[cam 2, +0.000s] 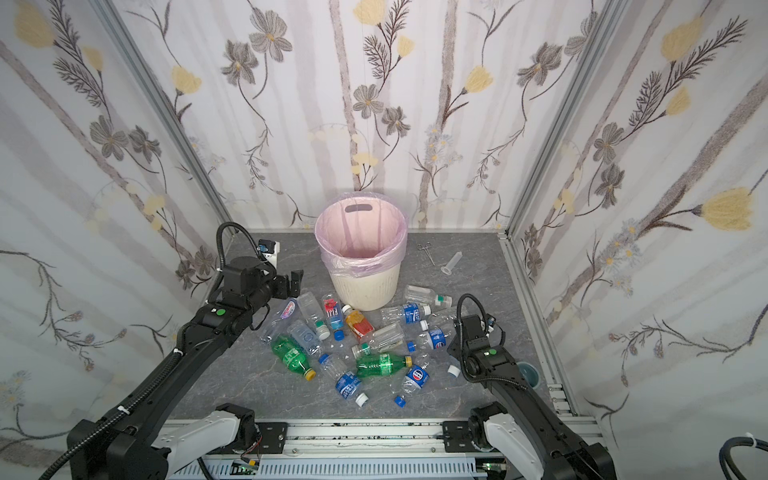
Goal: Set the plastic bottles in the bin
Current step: 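Lift the clear bottle with the right gripper and carry it over the bin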
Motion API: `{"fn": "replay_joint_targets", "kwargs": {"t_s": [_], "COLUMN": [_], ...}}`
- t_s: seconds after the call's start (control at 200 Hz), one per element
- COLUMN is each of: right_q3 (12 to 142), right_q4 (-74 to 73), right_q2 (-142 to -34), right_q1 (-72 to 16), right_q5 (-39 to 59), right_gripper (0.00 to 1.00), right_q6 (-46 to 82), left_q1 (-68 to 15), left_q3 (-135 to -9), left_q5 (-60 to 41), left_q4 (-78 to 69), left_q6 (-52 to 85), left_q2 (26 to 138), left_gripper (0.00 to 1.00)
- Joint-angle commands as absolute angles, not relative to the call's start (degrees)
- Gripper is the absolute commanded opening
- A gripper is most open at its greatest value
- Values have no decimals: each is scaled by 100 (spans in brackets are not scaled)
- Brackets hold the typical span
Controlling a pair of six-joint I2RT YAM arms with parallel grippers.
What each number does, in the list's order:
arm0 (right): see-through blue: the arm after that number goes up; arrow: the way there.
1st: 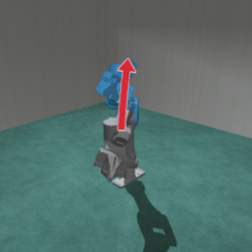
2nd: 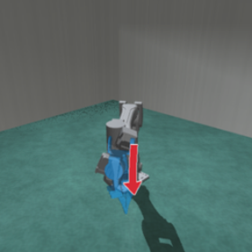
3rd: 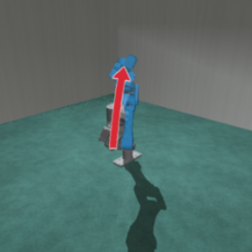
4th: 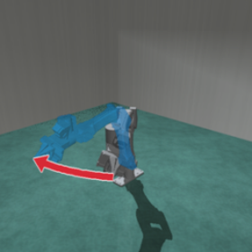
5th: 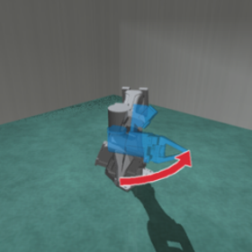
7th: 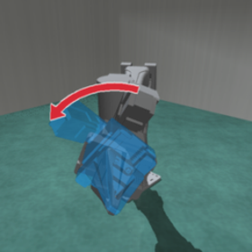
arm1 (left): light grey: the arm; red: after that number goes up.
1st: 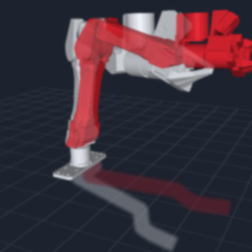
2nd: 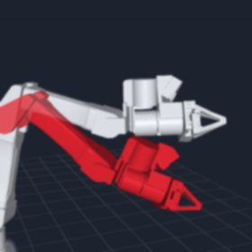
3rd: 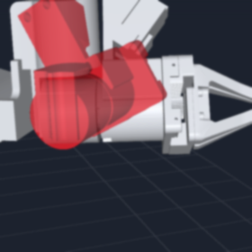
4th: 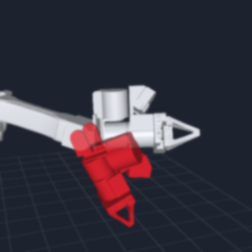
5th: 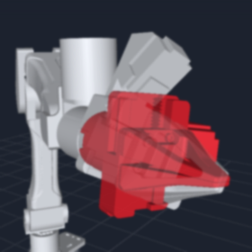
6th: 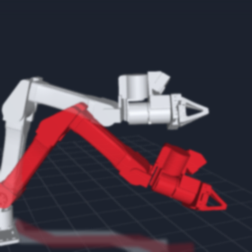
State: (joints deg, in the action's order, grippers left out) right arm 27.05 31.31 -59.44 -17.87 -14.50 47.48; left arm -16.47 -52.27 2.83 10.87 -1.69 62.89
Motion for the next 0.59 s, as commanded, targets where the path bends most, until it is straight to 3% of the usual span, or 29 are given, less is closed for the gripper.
{"fn": "replay_joint_targets", "kwargs": {"t_s": [0.0, 0.32, 0.59], "right_q3": [2978, 4003, 5039], "right_q4": [3310, 3388, 2689], "right_q2": [-5899, -5752, -5652], "right_q1": [-1872, -1947, -1934], "right_q5": [-1779, -2162, -1648], "right_gripper": [58, 56, 54], "right_q6": [4755, 3992, 2756], "left_q1": [-1647, -1633, -1530], "left_q3": [-5225, -5018, -4767], "left_q5": [305, 366, 382], "left_q4": [958, 915, 783], "left_q6": [-141, -264, -266], "left_q2": [6275, 6258, 6141], "left_gripper": [100, 100, 100]}}
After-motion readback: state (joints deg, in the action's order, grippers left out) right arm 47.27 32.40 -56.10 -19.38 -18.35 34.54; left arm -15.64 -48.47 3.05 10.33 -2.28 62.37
